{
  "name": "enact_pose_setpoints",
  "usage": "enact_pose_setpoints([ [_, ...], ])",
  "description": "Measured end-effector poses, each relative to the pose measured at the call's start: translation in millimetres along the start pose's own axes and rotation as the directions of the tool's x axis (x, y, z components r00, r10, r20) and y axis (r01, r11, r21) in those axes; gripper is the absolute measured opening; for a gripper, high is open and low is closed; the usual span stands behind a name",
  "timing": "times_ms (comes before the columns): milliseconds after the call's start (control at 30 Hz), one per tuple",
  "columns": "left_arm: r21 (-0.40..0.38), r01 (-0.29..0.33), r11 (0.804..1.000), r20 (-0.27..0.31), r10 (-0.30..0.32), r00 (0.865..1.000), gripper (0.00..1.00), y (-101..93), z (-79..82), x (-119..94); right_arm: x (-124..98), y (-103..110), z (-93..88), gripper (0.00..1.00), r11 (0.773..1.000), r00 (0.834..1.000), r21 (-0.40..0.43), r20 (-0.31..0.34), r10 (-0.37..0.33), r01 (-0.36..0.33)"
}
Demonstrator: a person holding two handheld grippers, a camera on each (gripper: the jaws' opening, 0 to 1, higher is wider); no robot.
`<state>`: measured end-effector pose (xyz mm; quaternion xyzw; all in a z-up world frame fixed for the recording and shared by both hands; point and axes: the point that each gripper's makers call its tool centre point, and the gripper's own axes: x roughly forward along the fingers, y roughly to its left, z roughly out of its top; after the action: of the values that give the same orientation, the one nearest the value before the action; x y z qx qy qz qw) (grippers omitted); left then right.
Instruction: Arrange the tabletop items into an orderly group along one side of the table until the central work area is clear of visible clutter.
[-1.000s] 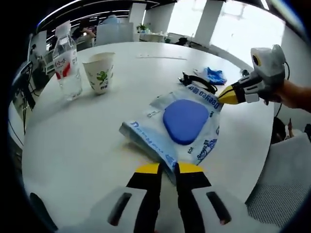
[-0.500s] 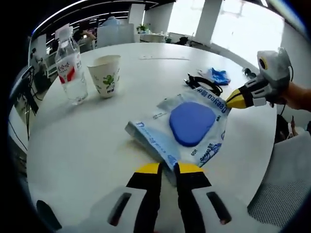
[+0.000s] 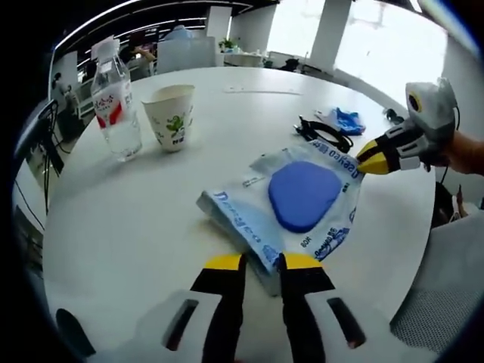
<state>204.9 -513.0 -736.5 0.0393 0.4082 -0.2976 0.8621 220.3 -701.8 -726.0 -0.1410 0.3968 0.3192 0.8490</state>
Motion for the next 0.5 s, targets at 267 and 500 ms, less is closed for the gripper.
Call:
enact_pose_setpoints([
  [267, -0.020, 0.003, 1.000, -0.011, -0.003, 1.000, 0.15, -1.1, -1.5, 1.2, 3.4, 6.3, -3.4, 0.09, 1.000, 1.000, 0.011, -0.006, 0.019, -0.019],
  [500, -0.011, -0.002, 1.000, -0.015, 0.002, 1.000, 0.13, 0.0, -1.1, 2.2, -1.8, 0.7, -0.8, 0.10, 1.000, 1.000, 0.012, 0.017, 0.012, -0.012],
])
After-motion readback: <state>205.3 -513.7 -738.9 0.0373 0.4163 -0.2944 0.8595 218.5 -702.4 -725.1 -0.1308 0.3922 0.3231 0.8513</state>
